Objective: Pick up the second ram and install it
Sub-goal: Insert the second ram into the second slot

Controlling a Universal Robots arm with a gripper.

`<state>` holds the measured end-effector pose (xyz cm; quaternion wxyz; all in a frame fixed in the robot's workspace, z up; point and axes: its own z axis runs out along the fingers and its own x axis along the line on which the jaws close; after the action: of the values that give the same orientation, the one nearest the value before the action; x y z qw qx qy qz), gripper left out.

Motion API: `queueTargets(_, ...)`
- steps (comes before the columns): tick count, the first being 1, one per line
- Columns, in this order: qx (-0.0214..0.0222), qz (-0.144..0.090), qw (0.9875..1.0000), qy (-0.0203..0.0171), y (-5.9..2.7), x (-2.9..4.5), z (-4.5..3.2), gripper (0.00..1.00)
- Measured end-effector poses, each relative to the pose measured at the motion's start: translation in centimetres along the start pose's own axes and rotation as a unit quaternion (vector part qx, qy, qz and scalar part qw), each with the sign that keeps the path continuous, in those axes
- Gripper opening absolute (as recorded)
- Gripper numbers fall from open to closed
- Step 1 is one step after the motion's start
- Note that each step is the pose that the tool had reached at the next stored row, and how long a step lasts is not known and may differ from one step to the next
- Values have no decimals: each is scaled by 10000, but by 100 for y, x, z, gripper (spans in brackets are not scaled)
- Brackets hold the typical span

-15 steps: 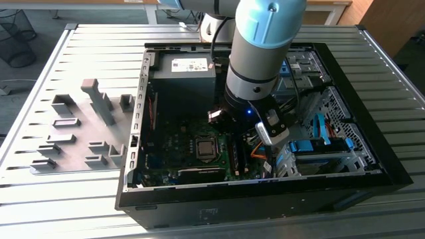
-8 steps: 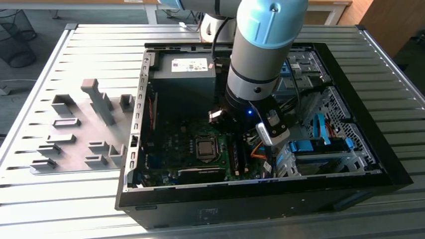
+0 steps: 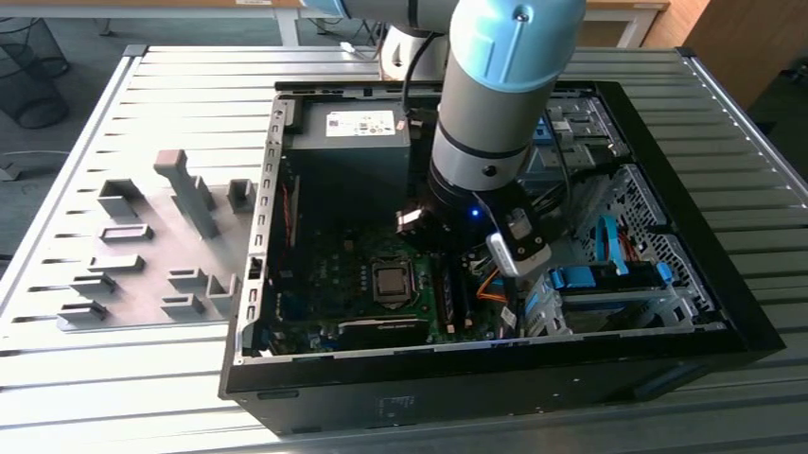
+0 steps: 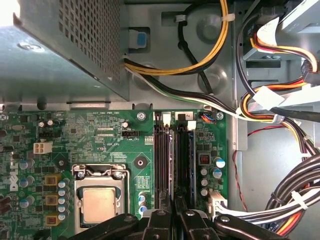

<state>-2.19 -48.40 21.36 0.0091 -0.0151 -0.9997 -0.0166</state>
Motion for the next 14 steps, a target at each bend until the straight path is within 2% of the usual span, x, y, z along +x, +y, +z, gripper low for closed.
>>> queueTargets(14,1,-71,10000,2,0,7,1,14)
